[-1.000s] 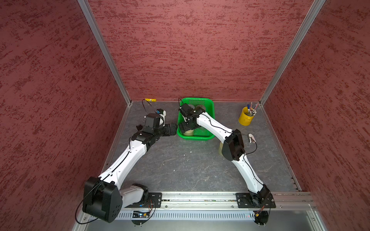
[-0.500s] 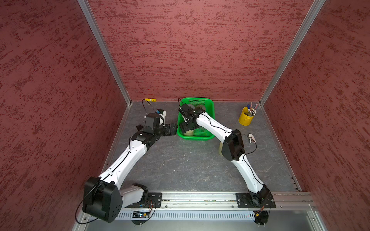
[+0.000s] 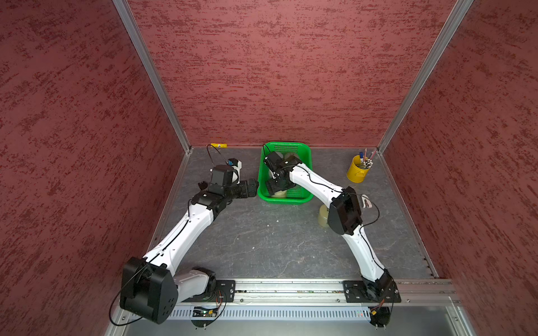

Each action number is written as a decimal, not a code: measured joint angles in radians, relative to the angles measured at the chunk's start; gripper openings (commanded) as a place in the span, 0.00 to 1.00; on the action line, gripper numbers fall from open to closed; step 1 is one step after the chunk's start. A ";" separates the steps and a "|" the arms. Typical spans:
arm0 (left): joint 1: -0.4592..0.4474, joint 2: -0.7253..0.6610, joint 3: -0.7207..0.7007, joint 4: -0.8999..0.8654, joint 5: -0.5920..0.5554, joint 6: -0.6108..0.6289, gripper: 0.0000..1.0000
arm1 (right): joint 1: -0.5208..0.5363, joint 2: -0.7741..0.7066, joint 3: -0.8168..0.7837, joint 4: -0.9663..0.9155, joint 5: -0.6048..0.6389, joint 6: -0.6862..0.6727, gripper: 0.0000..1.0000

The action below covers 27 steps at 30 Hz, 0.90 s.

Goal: Take the tea canister out of the basket
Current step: Pick up the tea canister from the basket.

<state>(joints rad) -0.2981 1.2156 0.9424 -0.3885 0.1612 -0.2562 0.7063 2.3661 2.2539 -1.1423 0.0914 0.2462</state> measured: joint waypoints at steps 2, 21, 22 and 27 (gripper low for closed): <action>-0.007 0.000 0.000 0.000 0.003 0.000 1.00 | -0.002 -0.018 -0.016 0.000 0.008 -0.003 0.00; -0.017 -0.006 0.011 0.002 0.021 0.006 1.00 | 0.014 -0.446 -0.257 0.029 0.021 -0.038 0.00; -0.016 -0.006 0.012 0.001 0.021 0.007 1.00 | 0.019 -0.478 -0.287 0.032 0.017 -0.042 0.00; -0.018 -0.006 0.013 0.001 0.023 0.006 1.00 | 0.069 -0.657 -0.490 0.042 -0.006 -0.060 0.00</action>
<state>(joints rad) -0.3157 1.2098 0.9554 -0.3874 0.1837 -0.2497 0.7750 1.7096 1.7641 -1.1007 0.0856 0.1860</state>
